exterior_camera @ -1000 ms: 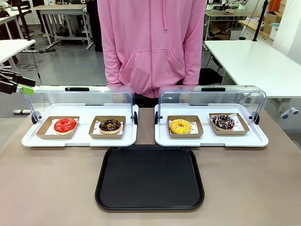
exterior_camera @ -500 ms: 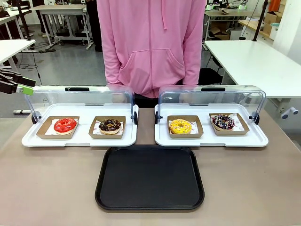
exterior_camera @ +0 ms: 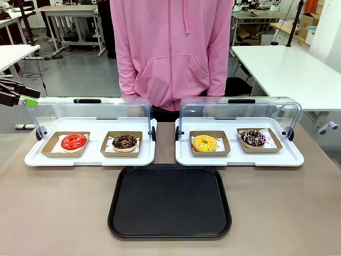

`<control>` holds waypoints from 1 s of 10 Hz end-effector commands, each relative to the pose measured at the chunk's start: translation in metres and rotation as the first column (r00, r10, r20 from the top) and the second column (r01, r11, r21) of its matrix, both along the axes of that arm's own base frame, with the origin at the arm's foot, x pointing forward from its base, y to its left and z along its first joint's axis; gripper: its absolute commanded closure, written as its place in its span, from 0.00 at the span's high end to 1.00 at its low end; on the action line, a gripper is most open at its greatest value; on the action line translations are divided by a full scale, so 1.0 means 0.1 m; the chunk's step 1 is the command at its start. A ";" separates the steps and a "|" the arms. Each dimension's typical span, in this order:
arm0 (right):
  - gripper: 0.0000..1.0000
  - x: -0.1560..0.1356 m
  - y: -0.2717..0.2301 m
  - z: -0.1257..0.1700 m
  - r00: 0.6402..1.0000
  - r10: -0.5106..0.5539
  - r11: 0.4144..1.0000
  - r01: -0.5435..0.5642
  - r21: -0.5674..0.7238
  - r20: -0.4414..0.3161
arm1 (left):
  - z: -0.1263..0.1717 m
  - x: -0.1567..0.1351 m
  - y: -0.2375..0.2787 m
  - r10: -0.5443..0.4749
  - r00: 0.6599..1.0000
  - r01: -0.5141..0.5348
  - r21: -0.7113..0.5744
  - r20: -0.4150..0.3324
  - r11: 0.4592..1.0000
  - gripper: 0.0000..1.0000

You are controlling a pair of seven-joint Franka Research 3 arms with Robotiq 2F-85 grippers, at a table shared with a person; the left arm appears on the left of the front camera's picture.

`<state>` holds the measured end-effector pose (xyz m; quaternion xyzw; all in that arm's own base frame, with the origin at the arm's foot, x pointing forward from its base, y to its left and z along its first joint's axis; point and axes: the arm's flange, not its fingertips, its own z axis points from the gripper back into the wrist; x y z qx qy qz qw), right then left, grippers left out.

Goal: Move the fourth donut from the left to the tray.
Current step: Pick up the Paper togo box containing the Donut indicated by the person and place it on the Handle tray.

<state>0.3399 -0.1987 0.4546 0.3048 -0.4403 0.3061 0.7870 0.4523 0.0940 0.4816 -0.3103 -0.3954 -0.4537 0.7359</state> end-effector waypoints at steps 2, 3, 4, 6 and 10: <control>1.00 0.03 0.00 0.00 0.999 0.000 1.000 0.000 0.007 0.039 | 0.01 0.00 -0.01 -0.002 1.000 0.002 -0.007 0.000 1.000 1.00; 1.00 0.03 0.00 0.00 0.999 0.000 1.000 0.000 0.007 0.039 | 0.01 0.00 -0.01 -0.002 1.000 0.002 -0.007 0.000 1.000 1.00; 1.00 0.03 0.00 0.00 0.999 0.000 1.000 0.000 0.007 0.039 | 0.01 0.00 -0.01 -0.002 1.000 0.002 -0.007 0.000 1.000 1.00; 1.00 0.03 0.00 0.00 0.999 0.000 1.000 0.000 0.007 0.039 | 0.01 0.00 -0.01 -0.002 1.000 0.002 -0.007 0.000 1.000 1.00; 1.00 0.03 0.00 0.00 0.999 0.000 1.000 0.000 0.007 0.039 | 0.01 0.00 -0.01 -0.002 1.000 0.002 -0.007 0.000 1.000 1.00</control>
